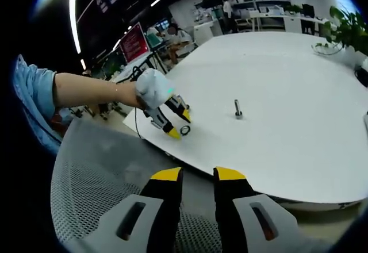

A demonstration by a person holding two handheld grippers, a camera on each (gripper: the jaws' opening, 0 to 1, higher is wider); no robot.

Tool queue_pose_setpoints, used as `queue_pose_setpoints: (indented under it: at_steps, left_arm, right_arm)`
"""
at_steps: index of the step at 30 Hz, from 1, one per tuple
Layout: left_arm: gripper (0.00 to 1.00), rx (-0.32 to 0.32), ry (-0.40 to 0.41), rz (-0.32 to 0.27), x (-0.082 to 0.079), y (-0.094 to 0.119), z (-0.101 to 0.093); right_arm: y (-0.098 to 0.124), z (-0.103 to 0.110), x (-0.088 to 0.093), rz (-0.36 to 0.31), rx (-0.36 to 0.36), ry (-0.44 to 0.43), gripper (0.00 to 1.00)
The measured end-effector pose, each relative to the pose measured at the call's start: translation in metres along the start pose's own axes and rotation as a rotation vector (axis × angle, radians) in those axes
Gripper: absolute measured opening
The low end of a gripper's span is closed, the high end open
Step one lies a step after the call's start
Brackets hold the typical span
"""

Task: Place the washer onto the threaded stud by aligning its center hole with the stud, sliding it down to the base, and recovering from edge contact or off-axis alignment until the washer reaches the visible bottom stop.

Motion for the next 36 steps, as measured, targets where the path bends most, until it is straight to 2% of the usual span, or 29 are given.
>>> queue_pose_setpoints:
  at_steps: [4,9,13,16,17,25,29,36]
  left_arm:
    - [0.33,0.002,-0.018,0.000,0.000,0.000,-0.003]
    - [0.32,0.010,-0.037,-0.031,0.003,-0.001,-0.001]
    - [0.31,0.014,-0.075,-0.004,0.001,0.000,-0.001]
    - [0.21,0.020,-0.068,0.007,0.002,0.000,0.004]
    - [0.21,0.012,-0.048,-0.001,0.002,-0.001,0.006]
    - [0.19,0.006,-0.041,0.019,0.001,0.000,0.005]
    - [0.19,-0.003,0.015,0.022,0.001,0.001,0.010]
    - [0.19,-0.012,0.024,0.025,0.003,0.008,0.013]
  right_arm:
    - [0.000,0.000,0.000,-0.005,0.001,-0.004,0.24]
    - [0.001,0.000,0.000,-0.009,0.000,-0.006,0.24]
    - [0.001,0.000,0.000,-0.012,0.001,-0.008,0.24]
    - [0.001,0.000,0.000,-0.013,0.001,-0.008,0.24]
    - [0.001,0.000,0.000,-0.014,0.001,-0.009,0.24]
    - [0.001,0.000,-0.001,-0.017,0.000,-0.008,0.24]
    - [0.001,0.001,-0.001,-0.016,-0.001,-0.006,0.24]
    - [0.001,0.001,-0.001,-0.013,-0.004,-0.003,0.24]
Point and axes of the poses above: the point that each gripper's makers call its tool centre point, and the gripper's own axes: y roughly backward along the fingers, z roughly to its left, x roughly out of its underside, the point moved 7 cm from there along y, roughly backward along the fingers, and after that the axes turned 6 degrees about z, right-handed, at the moved point
